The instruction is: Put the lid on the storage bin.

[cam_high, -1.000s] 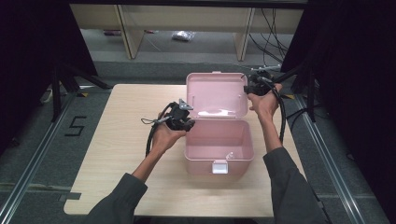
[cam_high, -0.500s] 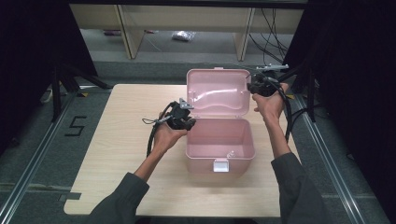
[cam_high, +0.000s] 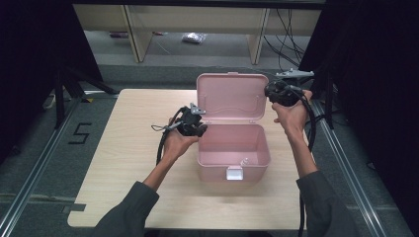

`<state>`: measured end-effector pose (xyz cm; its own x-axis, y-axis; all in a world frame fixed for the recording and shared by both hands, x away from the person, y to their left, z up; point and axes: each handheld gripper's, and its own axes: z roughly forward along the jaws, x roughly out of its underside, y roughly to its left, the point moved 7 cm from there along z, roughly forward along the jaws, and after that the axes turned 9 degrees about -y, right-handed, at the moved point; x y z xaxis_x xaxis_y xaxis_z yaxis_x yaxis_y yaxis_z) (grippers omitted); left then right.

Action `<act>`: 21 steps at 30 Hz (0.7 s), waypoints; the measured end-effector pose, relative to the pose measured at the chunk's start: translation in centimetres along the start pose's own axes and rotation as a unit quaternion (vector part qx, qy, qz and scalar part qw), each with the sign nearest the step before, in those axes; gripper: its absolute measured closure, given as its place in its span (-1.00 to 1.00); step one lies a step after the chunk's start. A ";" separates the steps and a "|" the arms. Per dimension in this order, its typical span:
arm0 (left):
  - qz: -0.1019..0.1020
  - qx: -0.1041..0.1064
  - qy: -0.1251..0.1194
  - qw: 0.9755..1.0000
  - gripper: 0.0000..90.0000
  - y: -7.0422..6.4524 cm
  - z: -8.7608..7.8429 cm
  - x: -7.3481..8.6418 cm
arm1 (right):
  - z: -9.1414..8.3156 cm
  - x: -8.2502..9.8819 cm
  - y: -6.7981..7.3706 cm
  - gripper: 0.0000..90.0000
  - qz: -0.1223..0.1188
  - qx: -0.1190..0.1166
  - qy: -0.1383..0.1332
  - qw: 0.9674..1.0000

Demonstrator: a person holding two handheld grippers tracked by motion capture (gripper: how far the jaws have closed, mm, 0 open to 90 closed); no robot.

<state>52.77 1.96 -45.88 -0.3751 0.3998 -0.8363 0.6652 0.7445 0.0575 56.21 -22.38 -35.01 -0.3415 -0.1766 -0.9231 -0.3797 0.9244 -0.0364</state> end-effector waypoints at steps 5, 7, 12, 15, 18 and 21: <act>0.003 -0.001 -0.001 1.000 0.70 0.0 0.1 -0.1 | -0.9 0.2 0.0 0.93 -0.006 -0.005 -0.005 1.000; 0.004 -0.001 -0.001 1.000 0.70 0.0 0.1 -0.1 | -1.2 0.4 0.0 0.93 -0.008 -0.006 -0.013 1.000; 0.003 0.002 -0.002 1.000 0.69 0.0 0.2 -0.1 | -1.9 0.5 0.3 0.93 -0.005 -0.009 -0.025 1.000; 0.004 0.001 -0.001 1.000 0.69 0.0 0.2 -0.1 | -2.4 0.7 0.6 0.94 -0.004 -0.006 -0.028 1.000; -0.001 0.002 -0.005 1.000 0.69 -0.1 0.3 -0.1 | -2.7 0.7 0.5 0.94 -0.020 -0.008 -0.038 0.999; -0.003 0.004 -0.007 1.000 0.69 -0.1 0.3 -0.1 | -3.1 0.9 0.7 0.94 -0.002 -0.012 -0.030 0.999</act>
<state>52.98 1.67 -45.98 -0.3706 0.3876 -0.8441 0.6675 0.7430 0.0481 52.97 -22.89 -34.73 -0.2890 -0.1591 -0.9440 -0.4021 0.9151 -0.0311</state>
